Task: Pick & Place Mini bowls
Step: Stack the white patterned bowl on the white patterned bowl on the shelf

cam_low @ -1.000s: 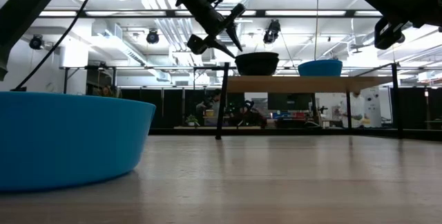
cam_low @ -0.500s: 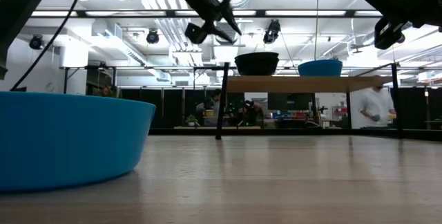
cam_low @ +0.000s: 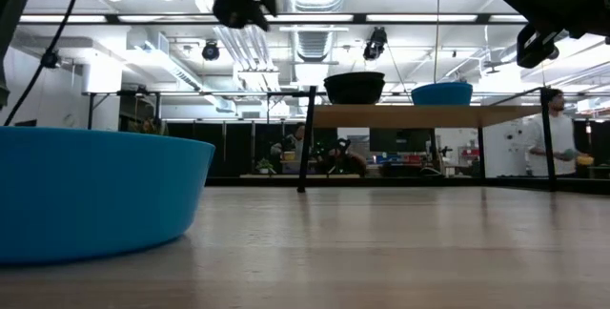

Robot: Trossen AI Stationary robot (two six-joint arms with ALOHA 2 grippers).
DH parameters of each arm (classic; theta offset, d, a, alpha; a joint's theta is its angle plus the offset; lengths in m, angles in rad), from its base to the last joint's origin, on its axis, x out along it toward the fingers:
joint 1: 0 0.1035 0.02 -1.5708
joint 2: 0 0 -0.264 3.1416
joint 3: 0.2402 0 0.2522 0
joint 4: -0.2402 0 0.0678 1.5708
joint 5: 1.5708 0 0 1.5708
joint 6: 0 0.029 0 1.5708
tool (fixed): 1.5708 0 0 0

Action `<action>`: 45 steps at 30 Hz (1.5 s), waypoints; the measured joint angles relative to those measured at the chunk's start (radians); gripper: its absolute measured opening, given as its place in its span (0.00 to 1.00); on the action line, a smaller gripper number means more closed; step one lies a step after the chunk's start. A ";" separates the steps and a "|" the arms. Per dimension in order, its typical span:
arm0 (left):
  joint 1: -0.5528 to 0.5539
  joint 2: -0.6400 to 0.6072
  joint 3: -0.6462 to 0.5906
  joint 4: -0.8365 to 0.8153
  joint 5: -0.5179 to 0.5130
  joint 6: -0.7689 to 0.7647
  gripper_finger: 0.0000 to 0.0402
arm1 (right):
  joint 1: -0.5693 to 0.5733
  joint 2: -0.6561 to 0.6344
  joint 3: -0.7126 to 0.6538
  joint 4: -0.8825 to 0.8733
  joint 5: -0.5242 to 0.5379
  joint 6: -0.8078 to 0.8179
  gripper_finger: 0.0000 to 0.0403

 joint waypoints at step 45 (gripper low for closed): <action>-0.971 -0.578 -1.056 0.173 -0.087 -0.427 0.31 | 0.000 0.000 0.000 0.000 0.000 0.000 0.02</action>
